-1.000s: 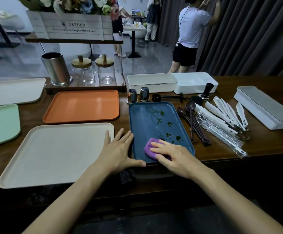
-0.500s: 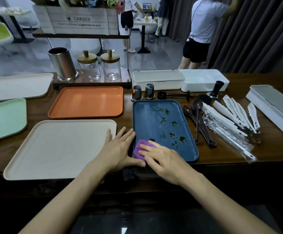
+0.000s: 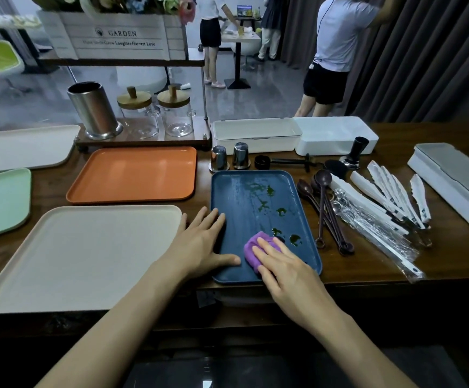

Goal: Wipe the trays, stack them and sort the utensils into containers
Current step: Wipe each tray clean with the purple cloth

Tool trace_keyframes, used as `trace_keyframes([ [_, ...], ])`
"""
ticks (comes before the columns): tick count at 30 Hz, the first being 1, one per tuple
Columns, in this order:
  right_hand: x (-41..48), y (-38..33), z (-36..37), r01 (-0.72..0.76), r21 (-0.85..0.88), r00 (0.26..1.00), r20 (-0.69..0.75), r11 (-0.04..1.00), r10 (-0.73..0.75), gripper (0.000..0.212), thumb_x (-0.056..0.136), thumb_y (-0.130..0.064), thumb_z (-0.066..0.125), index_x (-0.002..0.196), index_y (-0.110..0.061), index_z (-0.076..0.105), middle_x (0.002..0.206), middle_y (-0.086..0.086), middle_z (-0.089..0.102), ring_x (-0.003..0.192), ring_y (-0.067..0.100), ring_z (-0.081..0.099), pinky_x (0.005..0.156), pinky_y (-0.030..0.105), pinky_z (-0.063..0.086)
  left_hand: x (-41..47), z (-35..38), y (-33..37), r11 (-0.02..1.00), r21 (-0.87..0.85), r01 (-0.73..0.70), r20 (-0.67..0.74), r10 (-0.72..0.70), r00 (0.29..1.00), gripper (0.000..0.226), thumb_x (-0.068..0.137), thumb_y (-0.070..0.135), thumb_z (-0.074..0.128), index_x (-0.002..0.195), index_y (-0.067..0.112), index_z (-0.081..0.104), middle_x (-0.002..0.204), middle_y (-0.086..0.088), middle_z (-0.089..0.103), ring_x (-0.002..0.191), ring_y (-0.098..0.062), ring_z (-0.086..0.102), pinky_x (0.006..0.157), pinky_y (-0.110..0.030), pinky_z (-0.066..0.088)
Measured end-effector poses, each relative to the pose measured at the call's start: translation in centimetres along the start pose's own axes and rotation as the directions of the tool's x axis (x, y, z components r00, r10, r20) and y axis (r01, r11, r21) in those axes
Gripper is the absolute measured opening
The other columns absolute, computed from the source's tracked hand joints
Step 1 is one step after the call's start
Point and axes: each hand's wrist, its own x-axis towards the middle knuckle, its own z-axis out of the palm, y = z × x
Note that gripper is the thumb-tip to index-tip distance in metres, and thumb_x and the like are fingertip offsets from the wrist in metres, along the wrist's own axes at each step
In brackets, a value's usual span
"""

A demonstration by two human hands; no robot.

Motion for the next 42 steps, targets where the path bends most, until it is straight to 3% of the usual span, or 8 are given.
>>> trace_keyframes([
  [4, 2.3, 1.1, 0.5, -0.026, -0.045, 0.999, 0.045, 0.999, 0.028, 0.052, 0.108, -0.032, 0.037, 0.158, -0.026, 0.027, 0.165, -0.011, 0.019, 0.155, 0.016, 0.002, 0.123, 0.025, 0.008, 0.6, 0.2, 0.3, 1.000, 0.025, 0.002, 0.029, -0.003, 1.000, 0.123, 0.070, 0.092, 0.044, 0.164, 0.022, 0.007, 0.172, 0.002, -0.002, 0.157, -0.021, -0.015, 0.125, -0.056, -0.008],
  [8, 7.3, 2.4, -0.2, -0.069, -0.032, 0.995, 0.075, 0.997, 0.071, 0.051, 0.108, -0.033, 0.035, 0.158, -0.025, 0.025, 0.166, -0.009, 0.017, 0.155, 0.017, 0.004, 0.121, 0.038, 0.024, 0.5, 0.2, 0.2, 1.000, -0.005, -0.001, 0.016, 0.001, 1.000, 0.119, 0.074, 0.087, 0.052, 0.164, 0.021, 0.010, 0.172, 0.003, 0.002, 0.157, -0.022, -0.012, 0.124, -0.053, -0.008],
  [21, 21.7, 2.7, 1.5, 0.028, -0.058, 0.998, 0.066, 0.998, -0.024, 0.044, 0.107, -0.031, 0.038, 0.149, -0.016, 0.041, 0.162, 0.000, 0.029, 0.151, 0.024, 0.018, 0.117, 0.037, 0.026, 0.6, -0.8, 0.7, 1.000, 0.005, -0.026, 0.045, 0.026, 0.999, 0.117, 0.079, 0.079, 0.061, 0.164, 0.017, 0.010, 0.172, 0.000, 0.000, 0.157, -0.017, -0.010, 0.124, -0.040, -0.010],
  [32, 20.0, 7.1, -0.6, -0.038, -0.071, 0.999, 0.018, 0.997, 0.040, 0.044, 0.107, -0.030, 0.036, 0.149, -0.018, 0.041, 0.161, -0.001, 0.032, 0.149, 0.023, 0.023, 0.110, 0.043, 0.037, 0.3, -0.7, 0.8, 0.998, 0.056, 0.023, 0.054, -0.026, 0.998, 0.121, 0.072, 0.090, 0.049, 0.164, 0.023, 0.008, 0.172, 0.006, -0.001, 0.157, -0.018, -0.009, 0.125, -0.041, -0.008],
  [35, 18.9, 9.2, -1.5, -0.105, -0.038, 0.994, 0.016, 0.994, 0.106, 0.042, 0.107, -0.031, 0.039, 0.147, -0.019, 0.042, 0.160, -0.001, 0.034, 0.150, 0.023, 0.023, 0.110, 0.047, 0.039, 0.6, -1.3, 1.0, 0.998, 0.055, 0.010, 0.052, -0.013, 0.999, 0.133, 0.054, 0.099, 0.032, 0.163, 0.023, 0.019, 0.171, 0.005, 0.010, 0.158, -0.019, -0.008, 0.125, -0.045, -0.007],
  [37, 18.8, 9.5, -1.8, -0.108, -0.033, 0.994, 0.014, 0.994, 0.108, 0.041, 0.107, -0.031, 0.040, 0.146, -0.020, 0.044, 0.161, -0.002, 0.033, 0.150, 0.022, 0.023, 0.110, 0.045, 0.038, 1.5, -2.1, 0.9, 1.000, 0.027, 0.006, 0.032, -0.007, 0.999, 0.130, 0.051, 0.102, 0.030, 0.153, 0.023, 0.040, 0.162, 0.002, 0.032, 0.158, -0.022, 0.003, 0.126, -0.048, 0.000],
  [40, 19.0, 9.2, -1.5, -0.115, -0.032, 0.993, 0.005, 0.993, 0.115, 0.042, 0.107, -0.031, 0.039, 0.147, -0.020, 0.044, 0.161, -0.003, 0.032, 0.150, 0.022, 0.023, 0.111, 0.041, 0.035, 4.3, -3.5, 0.4, 0.999, 0.043, -0.006, -0.029, 0.008, 1.000, 0.099, 0.065, 0.094, 0.051, 0.132, 0.023, 0.055, 0.137, -0.001, 0.053, 0.146, -0.022, 0.030, 0.125, -0.049, 0.013],
  [42, 19.1, 9.2, -1.3, -0.130, -0.031, 0.991, -0.013, 0.991, 0.130, 0.043, 0.107, -0.031, 0.039, 0.148, -0.021, 0.043, 0.161, -0.003, 0.032, 0.150, 0.022, 0.023, 0.112, 0.040, 0.034, 6.6, -4.0, 0.0, 0.997, 0.073, -0.032, -0.025, 0.034, 0.999, 0.099, 0.073, 0.084, 0.061, 0.148, 0.023, 0.045, 0.151, -0.003, 0.045, 0.150, -0.021, 0.025, 0.125, -0.048, 0.012],
])
